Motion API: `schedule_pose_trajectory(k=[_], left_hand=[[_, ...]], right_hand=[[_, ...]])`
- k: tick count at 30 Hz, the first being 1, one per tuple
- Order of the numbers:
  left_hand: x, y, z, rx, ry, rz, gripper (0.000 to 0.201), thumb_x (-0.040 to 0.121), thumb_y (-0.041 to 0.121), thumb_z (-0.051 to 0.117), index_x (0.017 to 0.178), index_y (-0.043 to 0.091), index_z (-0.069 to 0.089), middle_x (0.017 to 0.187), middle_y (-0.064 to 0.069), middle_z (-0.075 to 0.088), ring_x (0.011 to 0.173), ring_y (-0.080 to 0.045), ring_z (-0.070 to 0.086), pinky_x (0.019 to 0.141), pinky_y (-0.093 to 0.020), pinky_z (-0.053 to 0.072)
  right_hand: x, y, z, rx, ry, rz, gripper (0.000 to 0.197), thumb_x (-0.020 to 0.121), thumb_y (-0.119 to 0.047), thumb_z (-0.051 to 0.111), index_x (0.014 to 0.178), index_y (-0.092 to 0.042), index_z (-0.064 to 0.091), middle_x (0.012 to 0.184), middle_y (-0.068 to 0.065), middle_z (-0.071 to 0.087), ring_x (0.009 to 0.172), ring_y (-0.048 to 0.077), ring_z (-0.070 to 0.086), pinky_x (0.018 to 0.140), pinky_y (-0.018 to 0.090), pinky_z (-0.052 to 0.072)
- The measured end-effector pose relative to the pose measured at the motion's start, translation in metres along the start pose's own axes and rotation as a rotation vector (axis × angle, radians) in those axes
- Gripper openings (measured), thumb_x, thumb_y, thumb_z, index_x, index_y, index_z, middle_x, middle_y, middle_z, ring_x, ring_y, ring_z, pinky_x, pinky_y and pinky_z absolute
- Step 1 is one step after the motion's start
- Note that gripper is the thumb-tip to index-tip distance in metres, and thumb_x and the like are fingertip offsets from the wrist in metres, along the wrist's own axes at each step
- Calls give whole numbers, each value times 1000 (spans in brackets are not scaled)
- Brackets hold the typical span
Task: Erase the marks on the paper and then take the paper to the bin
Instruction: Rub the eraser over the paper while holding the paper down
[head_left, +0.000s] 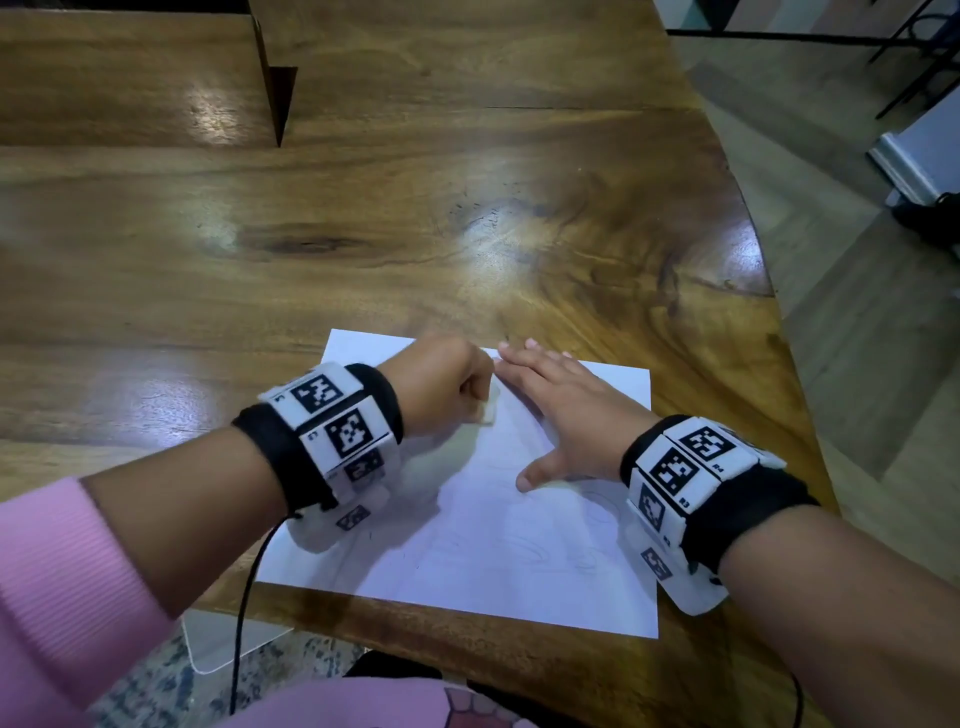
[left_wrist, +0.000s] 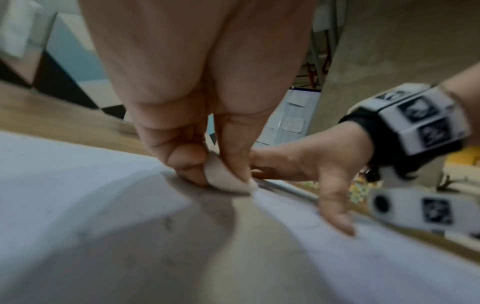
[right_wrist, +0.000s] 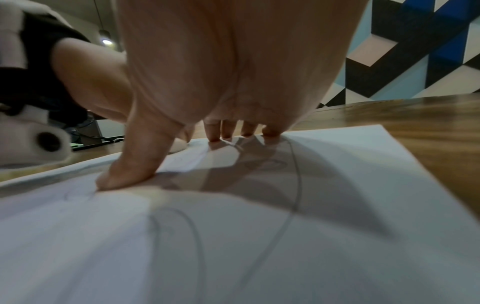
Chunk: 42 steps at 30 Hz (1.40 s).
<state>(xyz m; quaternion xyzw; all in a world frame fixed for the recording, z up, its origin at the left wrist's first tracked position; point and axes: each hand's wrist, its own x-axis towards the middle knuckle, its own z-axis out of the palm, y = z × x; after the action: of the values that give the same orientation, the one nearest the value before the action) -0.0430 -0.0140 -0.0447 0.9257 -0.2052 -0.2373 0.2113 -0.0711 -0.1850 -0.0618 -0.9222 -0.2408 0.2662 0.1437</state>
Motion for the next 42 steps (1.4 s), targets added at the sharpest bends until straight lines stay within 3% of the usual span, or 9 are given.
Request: schedule_pose_trajectory(k=[4,9,15,19,27,30,35,39,42], left_hand=[[12,5,-5,15,129,-87,7,80,12,62,82,6,62,76,-3,55,73,-18,47,59,-21,33],[-15,2,8,67,-98,25,30,77,19,66,57,22,44,60,8,48,60,-12,43,52,-17,29],[9,1,-6,32,133,-52,3,78,10,63,78,8,62,70,1,51,72,-18,47,57,-25,30],[-19,-5,4,44,-143,52,11,75,22,70,74,13,64,74,-1,61,68,-16,50,59,-19,36],[-14,-25,-3,-48,206,-111,15,77,22,69,73,10,62,72,-5,59,68,-22,52,52,-18,33],[-36,-28,13,-76,129,-29,19,76,19,69,62,14,57,64,0,54,64,-23,51,57,-24,37],[-67,-27,24,-13,-111,92,7,71,13,69,66,13,65,69,3,57,67,-14,51,59,-13,33],[-29,-17,10,-16,165,-9,8,75,14,67,74,7,64,75,-3,52,73,-22,49,64,-24,31],[-34,-16,19,-33,198,17,13,78,15,66,69,7,59,73,-2,49,69,-21,46,61,-25,31]], right_hand=[[0,0,1,-15,3,-1,116,66,-49,78,151,-23,4,158,-12,-7,144,8,-14,109,22,-13],[0,0,1,-1,9,2,116,65,-48,79,151,-24,5,158,-13,-8,144,7,-13,109,21,-12],[0,-1,1,-7,6,4,115,66,-47,79,151,-23,4,158,-12,-7,144,8,-14,110,22,-12],[-1,1,0,3,-3,-5,114,67,-48,78,151,-25,4,157,-13,-10,144,7,-15,109,21,-13],[-1,-2,-1,-35,-44,-2,109,71,-48,75,149,-35,0,157,-11,-14,143,10,-18,114,29,-12],[-1,-2,-1,-34,-51,1,108,72,-47,75,149,-35,0,157,-11,-15,143,10,-19,114,29,-12],[-1,-2,-1,-37,-51,1,108,72,-46,75,149,-34,0,157,-10,-15,143,10,-20,114,29,-12],[-2,-3,-1,-35,-42,5,108,71,-45,76,150,-34,2,158,-9,-13,144,11,-18,114,29,-11],[-2,-3,-1,-40,-42,6,108,72,-45,75,149,-34,2,157,-10,-13,144,11,-17,113,27,-11]])
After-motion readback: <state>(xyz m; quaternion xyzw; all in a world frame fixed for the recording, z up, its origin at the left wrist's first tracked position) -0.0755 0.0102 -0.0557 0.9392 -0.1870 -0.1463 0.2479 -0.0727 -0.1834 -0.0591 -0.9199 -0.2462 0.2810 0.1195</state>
